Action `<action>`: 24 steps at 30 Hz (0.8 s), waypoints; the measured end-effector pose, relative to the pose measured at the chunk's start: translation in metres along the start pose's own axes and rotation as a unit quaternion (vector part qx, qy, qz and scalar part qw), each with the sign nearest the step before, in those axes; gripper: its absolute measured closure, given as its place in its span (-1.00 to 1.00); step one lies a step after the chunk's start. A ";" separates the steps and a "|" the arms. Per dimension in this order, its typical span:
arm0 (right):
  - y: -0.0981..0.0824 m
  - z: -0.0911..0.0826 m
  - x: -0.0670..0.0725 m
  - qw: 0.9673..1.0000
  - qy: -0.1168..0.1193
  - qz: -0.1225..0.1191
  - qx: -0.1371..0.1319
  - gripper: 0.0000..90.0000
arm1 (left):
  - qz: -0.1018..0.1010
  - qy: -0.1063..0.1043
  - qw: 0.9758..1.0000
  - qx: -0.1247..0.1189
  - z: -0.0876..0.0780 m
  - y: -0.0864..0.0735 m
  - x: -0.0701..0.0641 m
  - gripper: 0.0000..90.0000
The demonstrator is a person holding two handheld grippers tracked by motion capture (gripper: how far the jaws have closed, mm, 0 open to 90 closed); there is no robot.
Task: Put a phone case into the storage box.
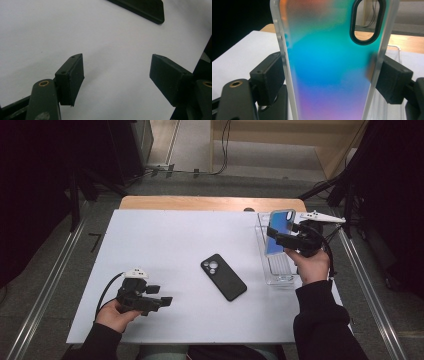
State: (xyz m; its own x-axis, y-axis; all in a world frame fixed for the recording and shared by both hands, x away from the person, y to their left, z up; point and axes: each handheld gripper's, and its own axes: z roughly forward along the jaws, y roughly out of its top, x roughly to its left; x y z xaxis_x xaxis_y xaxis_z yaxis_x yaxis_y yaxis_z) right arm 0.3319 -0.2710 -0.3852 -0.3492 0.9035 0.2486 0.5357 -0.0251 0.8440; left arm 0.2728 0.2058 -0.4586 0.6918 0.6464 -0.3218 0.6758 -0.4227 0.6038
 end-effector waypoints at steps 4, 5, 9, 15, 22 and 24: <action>0.003 0.004 -0.006 1.000 -0.015 0.000 -0.004 -0.64 | 0.001 0.002 1.000 0.000 0.000 0.000 0.000 -0.38; 0.005 0.005 -0.009 1.000 -0.018 0.001 -0.007 -0.64 | -0.001 0.002 1.000 -0.002 0.000 0.000 0.000 -0.38; 0.009 0.009 -0.018 0.999 -0.025 0.014 -0.019 -0.64 | -0.005 0.008 1.000 -0.004 0.000 0.000 0.002 -0.38; 0.015 0.017 -0.025 0.999 -0.040 0.008 -0.010 -0.64 | -0.006 0.009 1.000 -0.004 0.000 0.000 0.002 -0.38; 0.021 0.034 -0.037 0.998 -0.059 0.014 -0.002 -0.64 | -0.005 0.009 1.000 -0.002 0.002 0.001 0.002 -0.38; 0.023 0.041 -0.038 0.998 -0.063 0.009 0.001 -0.64 | -0.007 0.007 1.000 -0.003 0.002 0.001 0.003 -0.38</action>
State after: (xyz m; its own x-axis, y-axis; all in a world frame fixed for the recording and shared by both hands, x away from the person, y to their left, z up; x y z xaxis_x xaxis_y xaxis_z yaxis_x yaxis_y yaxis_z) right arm 0.3892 -0.2886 -0.3943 -0.2393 0.9497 0.2019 0.5430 -0.0415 0.8387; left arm 0.2754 0.2059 -0.4605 0.6793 0.6604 -0.3202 0.6837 -0.4108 0.6032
